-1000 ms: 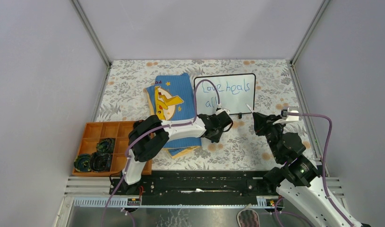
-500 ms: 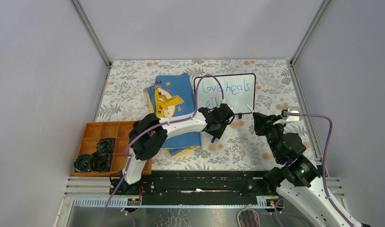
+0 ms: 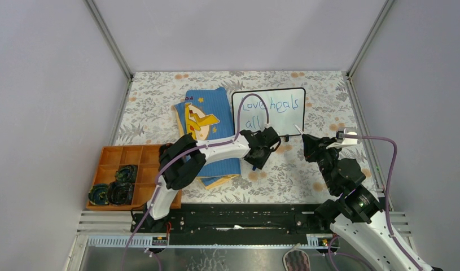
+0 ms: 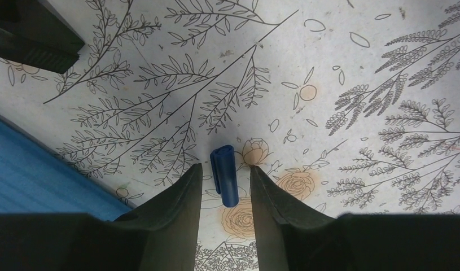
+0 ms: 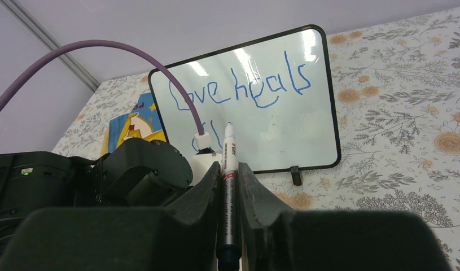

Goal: Write a sentence on the whiteboard
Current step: Close the whiteboard marker at the center of the board.

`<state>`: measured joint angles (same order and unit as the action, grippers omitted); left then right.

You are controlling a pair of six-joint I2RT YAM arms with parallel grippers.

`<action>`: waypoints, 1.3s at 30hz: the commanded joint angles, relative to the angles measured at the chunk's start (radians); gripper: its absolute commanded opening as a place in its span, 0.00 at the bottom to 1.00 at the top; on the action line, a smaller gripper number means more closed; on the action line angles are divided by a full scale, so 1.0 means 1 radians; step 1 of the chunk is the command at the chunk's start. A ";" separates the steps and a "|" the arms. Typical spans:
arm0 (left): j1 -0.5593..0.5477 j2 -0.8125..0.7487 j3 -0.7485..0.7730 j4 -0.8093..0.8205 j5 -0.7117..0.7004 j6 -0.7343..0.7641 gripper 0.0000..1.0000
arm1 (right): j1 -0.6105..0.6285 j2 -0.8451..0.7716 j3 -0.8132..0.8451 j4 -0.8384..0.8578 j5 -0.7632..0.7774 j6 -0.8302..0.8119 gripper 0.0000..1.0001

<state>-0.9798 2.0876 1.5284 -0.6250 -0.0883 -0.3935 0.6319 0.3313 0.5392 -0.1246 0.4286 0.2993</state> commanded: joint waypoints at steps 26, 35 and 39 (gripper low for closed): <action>0.017 0.044 0.016 -0.010 0.039 0.018 0.30 | -0.006 -0.011 0.023 0.018 0.036 -0.005 0.00; 0.017 0.046 0.021 -0.005 0.042 0.025 0.33 | -0.006 -0.009 0.021 0.016 0.035 -0.005 0.00; 0.017 0.050 0.022 -0.005 0.045 0.029 0.30 | -0.006 -0.009 0.021 0.017 0.037 -0.004 0.00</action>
<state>-0.9676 2.1006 1.5345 -0.6304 -0.0662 -0.3809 0.6319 0.3298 0.5392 -0.1310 0.4366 0.2993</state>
